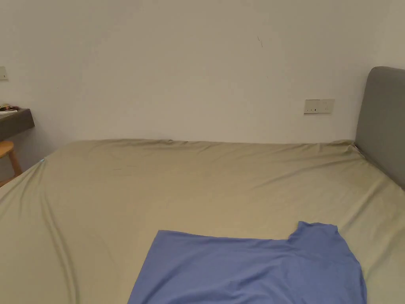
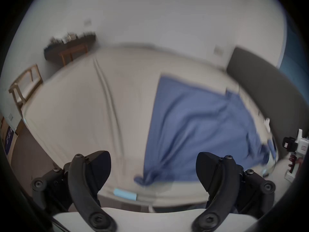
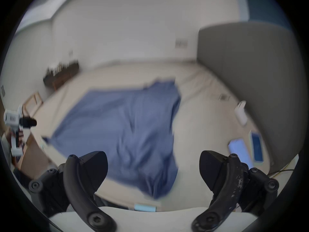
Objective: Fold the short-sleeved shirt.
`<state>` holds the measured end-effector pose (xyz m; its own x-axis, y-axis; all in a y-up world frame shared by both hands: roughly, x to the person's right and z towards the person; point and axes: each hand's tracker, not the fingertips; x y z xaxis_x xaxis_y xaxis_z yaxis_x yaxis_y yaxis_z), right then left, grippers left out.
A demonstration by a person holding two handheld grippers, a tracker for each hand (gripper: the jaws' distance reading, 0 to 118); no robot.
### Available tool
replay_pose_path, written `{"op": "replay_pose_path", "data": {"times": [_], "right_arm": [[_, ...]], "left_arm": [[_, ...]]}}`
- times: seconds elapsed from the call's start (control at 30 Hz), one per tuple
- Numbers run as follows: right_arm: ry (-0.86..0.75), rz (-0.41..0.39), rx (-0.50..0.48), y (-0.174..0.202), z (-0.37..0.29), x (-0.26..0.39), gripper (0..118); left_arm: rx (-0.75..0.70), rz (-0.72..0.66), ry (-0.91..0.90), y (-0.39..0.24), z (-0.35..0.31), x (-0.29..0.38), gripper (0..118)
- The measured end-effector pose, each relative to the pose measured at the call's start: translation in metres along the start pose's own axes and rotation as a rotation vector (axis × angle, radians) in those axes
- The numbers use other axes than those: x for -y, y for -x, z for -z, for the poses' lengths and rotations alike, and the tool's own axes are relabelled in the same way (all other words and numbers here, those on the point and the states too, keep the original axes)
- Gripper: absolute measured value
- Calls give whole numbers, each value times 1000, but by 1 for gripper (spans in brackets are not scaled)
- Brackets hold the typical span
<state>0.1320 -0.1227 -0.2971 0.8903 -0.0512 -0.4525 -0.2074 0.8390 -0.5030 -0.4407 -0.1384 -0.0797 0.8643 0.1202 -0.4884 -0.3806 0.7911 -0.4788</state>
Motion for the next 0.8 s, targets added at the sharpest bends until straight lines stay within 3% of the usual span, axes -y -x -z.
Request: {"op": "replay_pose_path", "data": {"times": [0.07,0.13,0.2,0.23,0.27,0.37,0.4,0.47,0.53,0.63,0.7,0.8], "right_arm": [[-200,12,25,7,-39,-39,115],[-418,61,25,23,-79,-75,118],[-559,100,-7,33,-107,-95,118],[-585,110,-18,38,-116,-101,111],[-579,111,-10,45,-122,-108,97],[-567,78,-25,56,-141,-112,1],[-559,82,-18,56,-141,-113,0],[-560,72,-8,57,-149,-112,0],[-589,31,72,60,-153,-109,0],[-557,33,59,55,-153,-109,0],[-517,46,57,51,-147,-104,0],[-470,46,60,47,-139,-96,0]], "left_arm": [[-10,-15,-222,-12,-46,-38,108],[16,-57,-428,-24,-90,-71,118],[70,-102,-597,-33,-127,-94,118],[100,-91,-629,-39,-140,-99,116],[118,-71,-634,-43,-151,-106,104],[85,37,-593,-52,-169,-111,12],[55,79,-578,-55,-171,-110,0],[30,113,-557,-55,-181,-107,0],[70,89,-510,-51,-179,-103,0],[78,114,-268,-35,-148,-94,0],[62,132,-7,-23,-110,-76,0],[90,128,166,-2,-52,-33,0]]}}
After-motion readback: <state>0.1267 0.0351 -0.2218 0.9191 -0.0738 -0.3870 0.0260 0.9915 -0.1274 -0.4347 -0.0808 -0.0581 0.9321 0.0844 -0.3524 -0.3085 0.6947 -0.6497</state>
